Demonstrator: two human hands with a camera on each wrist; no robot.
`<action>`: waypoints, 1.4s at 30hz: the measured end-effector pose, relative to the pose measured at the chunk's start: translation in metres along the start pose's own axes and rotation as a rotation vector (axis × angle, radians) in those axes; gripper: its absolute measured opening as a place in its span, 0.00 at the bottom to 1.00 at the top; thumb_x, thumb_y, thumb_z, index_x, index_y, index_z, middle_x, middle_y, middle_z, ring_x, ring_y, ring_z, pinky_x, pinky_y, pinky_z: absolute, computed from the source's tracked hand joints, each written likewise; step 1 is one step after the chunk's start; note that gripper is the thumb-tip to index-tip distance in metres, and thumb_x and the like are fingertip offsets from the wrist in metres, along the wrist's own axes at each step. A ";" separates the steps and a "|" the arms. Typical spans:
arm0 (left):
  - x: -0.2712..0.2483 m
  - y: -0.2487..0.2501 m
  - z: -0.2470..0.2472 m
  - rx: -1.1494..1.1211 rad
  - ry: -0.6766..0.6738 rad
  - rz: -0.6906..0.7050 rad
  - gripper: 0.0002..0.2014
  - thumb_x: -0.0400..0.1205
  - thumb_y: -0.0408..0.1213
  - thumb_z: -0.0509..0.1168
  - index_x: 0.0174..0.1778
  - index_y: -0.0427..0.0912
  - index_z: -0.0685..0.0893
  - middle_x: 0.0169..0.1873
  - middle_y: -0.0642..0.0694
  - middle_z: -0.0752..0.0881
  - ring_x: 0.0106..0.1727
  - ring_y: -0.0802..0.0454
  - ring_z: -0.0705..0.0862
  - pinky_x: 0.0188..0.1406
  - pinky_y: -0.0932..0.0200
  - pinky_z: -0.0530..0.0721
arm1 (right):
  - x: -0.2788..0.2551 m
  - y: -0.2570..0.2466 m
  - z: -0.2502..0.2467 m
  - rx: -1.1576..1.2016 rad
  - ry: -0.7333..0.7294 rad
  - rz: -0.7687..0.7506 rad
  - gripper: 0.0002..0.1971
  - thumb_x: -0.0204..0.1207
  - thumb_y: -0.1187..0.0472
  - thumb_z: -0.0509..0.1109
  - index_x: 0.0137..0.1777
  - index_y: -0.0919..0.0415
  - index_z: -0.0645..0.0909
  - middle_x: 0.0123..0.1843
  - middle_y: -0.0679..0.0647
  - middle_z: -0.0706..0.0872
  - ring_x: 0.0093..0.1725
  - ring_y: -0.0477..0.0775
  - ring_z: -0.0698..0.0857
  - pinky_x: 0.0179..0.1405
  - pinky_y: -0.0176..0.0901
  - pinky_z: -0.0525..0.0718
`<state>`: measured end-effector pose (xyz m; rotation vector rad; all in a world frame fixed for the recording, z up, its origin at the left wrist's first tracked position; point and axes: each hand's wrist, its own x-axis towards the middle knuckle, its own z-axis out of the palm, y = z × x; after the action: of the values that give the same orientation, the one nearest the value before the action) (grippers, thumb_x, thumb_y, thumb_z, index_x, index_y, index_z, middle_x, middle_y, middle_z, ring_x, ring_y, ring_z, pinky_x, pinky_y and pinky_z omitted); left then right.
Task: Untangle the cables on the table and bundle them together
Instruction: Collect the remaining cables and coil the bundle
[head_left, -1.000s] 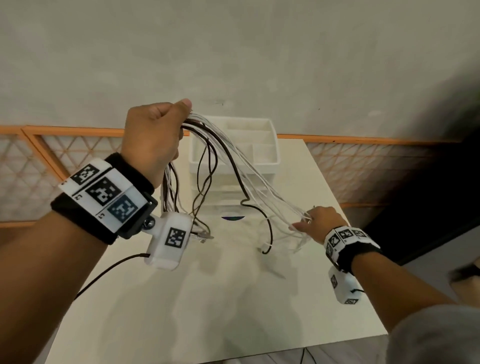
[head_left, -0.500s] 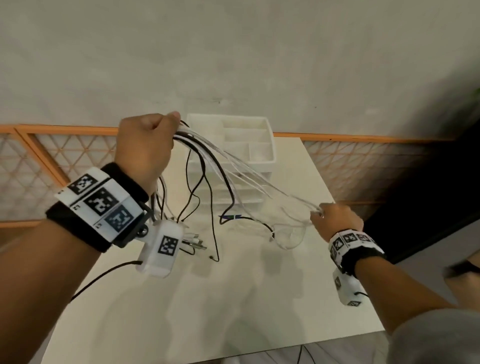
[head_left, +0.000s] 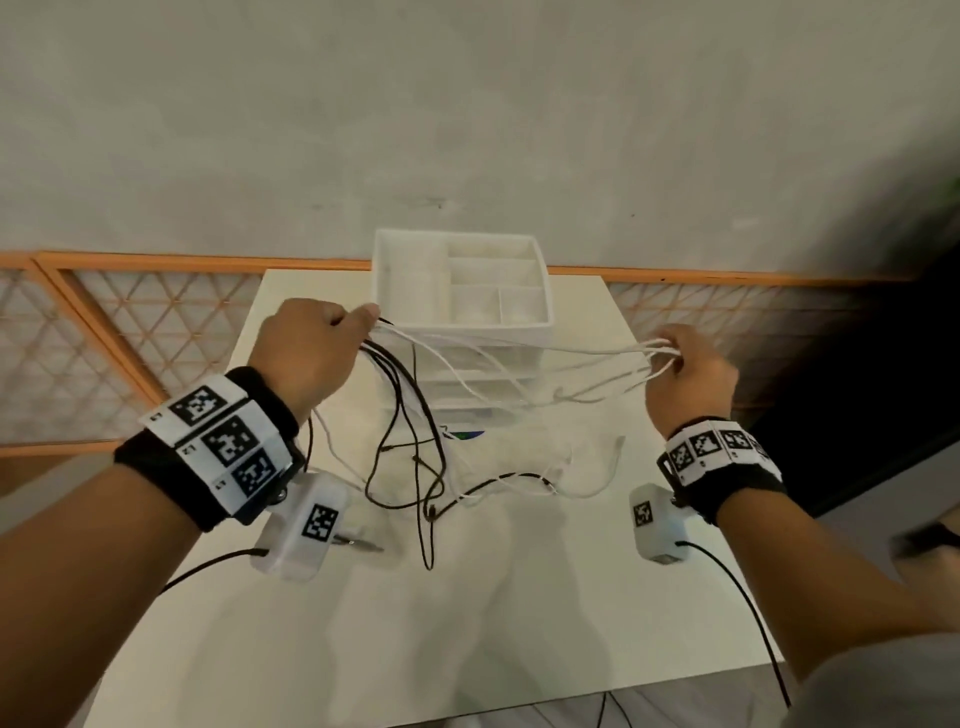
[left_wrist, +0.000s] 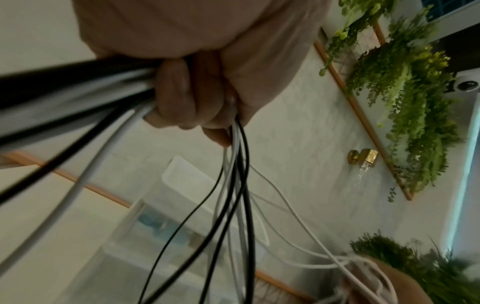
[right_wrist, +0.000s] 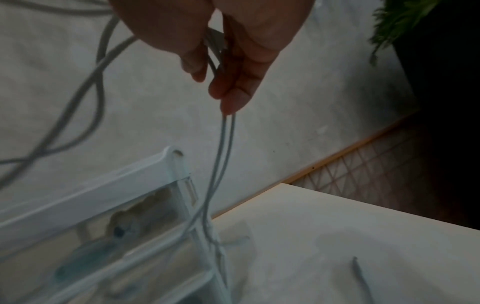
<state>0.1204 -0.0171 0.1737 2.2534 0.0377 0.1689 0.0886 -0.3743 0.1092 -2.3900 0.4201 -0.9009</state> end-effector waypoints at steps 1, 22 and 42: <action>0.002 -0.003 -0.005 -0.076 0.044 -0.004 0.28 0.84 0.54 0.63 0.24 0.38 0.70 0.23 0.40 0.69 0.24 0.45 0.66 0.32 0.50 0.68 | 0.001 0.010 0.001 -0.049 -0.010 0.024 0.11 0.76 0.73 0.65 0.51 0.63 0.86 0.45 0.65 0.88 0.42 0.60 0.83 0.44 0.41 0.75; -0.030 0.068 0.005 -0.047 -0.254 0.435 0.25 0.85 0.54 0.64 0.27 0.39 0.76 0.22 0.47 0.72 0.23 0.56 0.67 0.28 0.56 0.67 | -0.049 -0.150 0.015 -0.044 -0.633 -0.232 0.06 0.73 0.53 0.72 0.40 0.50 0.77 0.41 0.51 0.82 0.48 0.60 0.86 0.43 0.48 0.84; -0.009 0.033 -0.018 0.039 -0.067 0.178 0.31 0.87 0.55 0.59 0.27 0.32 0.80 0.12 0.56 0.77 0.21 0.59 0.73 0.27 0.55 0.64 | -0.006 -0.041 0.025 -0.137 -0.432 -0.269 0.14 0.74 0.55 0.77 0.59 0.52 0.87 0.49 0.57 0.86 0.46 0.60 0.84 0.48 0.51 0.84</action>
<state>0.1075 -0.0246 0.2096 2.2994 -0.1975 0.1896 0.1053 -0.3292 0.1153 -2.7181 -0.0086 -0.4477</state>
